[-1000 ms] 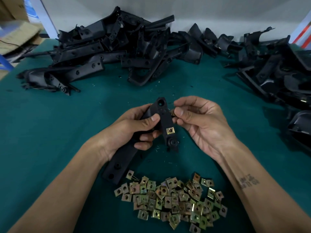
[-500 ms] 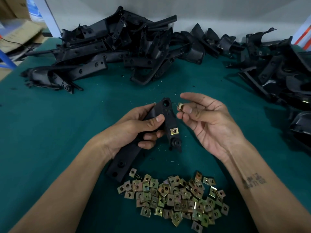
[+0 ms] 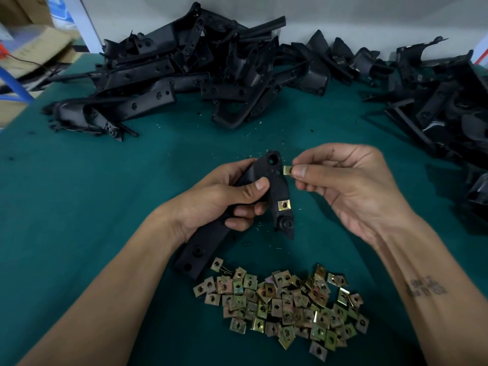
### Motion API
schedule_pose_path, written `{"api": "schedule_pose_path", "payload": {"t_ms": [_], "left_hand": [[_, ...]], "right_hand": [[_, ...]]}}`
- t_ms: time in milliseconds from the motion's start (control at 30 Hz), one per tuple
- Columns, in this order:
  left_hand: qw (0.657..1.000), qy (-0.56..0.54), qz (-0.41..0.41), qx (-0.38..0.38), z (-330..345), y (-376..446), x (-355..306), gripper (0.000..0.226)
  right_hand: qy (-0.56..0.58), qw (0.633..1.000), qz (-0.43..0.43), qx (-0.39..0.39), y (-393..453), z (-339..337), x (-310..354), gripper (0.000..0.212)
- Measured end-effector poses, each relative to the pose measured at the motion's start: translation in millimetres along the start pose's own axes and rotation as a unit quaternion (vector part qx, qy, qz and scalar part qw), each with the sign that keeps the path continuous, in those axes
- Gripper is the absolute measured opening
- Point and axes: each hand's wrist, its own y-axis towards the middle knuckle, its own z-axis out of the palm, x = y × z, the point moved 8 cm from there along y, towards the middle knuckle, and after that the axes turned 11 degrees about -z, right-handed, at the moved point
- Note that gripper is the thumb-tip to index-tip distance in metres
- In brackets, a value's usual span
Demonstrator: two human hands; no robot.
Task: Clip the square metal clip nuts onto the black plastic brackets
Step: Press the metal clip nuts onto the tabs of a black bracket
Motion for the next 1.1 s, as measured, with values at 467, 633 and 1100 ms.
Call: {"api": "schedule_pose_path", "payload": {"t_ms": [467,633,1100], "left_hand": [[1.0,-0.004,-0.003,0.002,4.0,-0.7,-2.1,0.01],[1.0,-0.003,-0.01,0.0,3.7,-0.8,-0.7,0.018],[0.997,0.074,-0.022,0.012,8.3,-0.3,1.3,0.024]], "right_hand": [[-0.039,0.999,-0.024,-0.02,0.0,2.4,0.5,0.017],[-0.026,0.999,-0.021,-0.014,-0.8,6.1,1.0,0.018],[-0.089,0.994,0.0,0.068,-4.2,5.1,10.5,0.021]]}}
